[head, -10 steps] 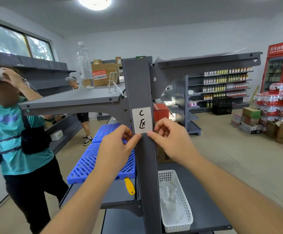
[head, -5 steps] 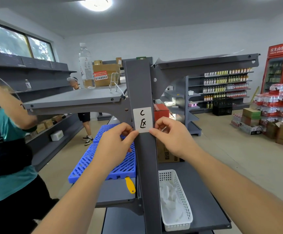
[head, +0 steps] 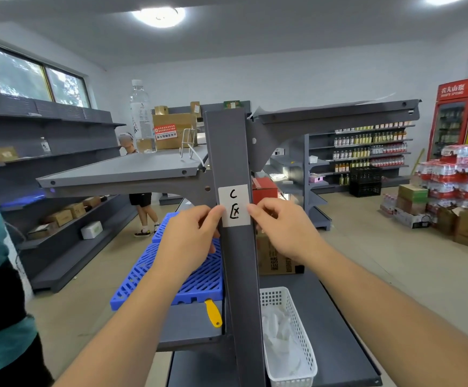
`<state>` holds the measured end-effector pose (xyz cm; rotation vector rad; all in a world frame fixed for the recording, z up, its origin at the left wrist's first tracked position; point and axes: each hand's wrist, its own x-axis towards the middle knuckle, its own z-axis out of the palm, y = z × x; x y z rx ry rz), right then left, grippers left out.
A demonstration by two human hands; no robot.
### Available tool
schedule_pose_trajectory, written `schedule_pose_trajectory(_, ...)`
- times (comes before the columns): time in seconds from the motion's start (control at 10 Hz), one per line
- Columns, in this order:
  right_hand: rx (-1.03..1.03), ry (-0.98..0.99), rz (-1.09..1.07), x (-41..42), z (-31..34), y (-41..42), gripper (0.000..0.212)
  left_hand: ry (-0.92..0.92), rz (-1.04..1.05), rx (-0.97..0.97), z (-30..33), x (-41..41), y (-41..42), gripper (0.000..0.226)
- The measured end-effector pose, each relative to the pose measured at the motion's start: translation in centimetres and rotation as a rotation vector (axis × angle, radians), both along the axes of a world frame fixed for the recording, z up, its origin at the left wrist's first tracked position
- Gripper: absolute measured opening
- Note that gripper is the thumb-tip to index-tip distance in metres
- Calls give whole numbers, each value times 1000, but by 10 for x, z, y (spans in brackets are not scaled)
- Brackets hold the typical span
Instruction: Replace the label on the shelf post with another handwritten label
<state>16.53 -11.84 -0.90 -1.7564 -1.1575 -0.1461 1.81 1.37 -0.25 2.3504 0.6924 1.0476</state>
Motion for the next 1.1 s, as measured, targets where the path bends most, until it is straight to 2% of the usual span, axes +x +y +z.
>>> schedule_pose_trajectory(0.1, -20, -57, -20, -1, 1, -1, 35, 15, -8, 9, -2, -1, 2, 34)
schedule_pose_trajectory(0.3, -8, -155, -111, -6, -2, 3, 33, -12, 62, 129, -8, 3, -5, 37)
schedule_pose_trajectory(0.4, -29, -153, -59, -2, -5, 1, 27, -8, 42, 114, -12, 2, -1, 29)
schedule_pose_trajectory(0.8, -73, -129, -12, 3, -8, -6, 13, -92, -88, -107, -18, -9, -4, 10)
schedule_pose_trajectory(1.0, -92, -82, -42, -4, -8, -18, 14, -80, -75, -131, -22, -14, -1, 15)
schedule_pose_trajectory(1.1, -34, -61, -32, -11, -6, -27, 16, -99, -73, -199, -24, -16, -5, 21)
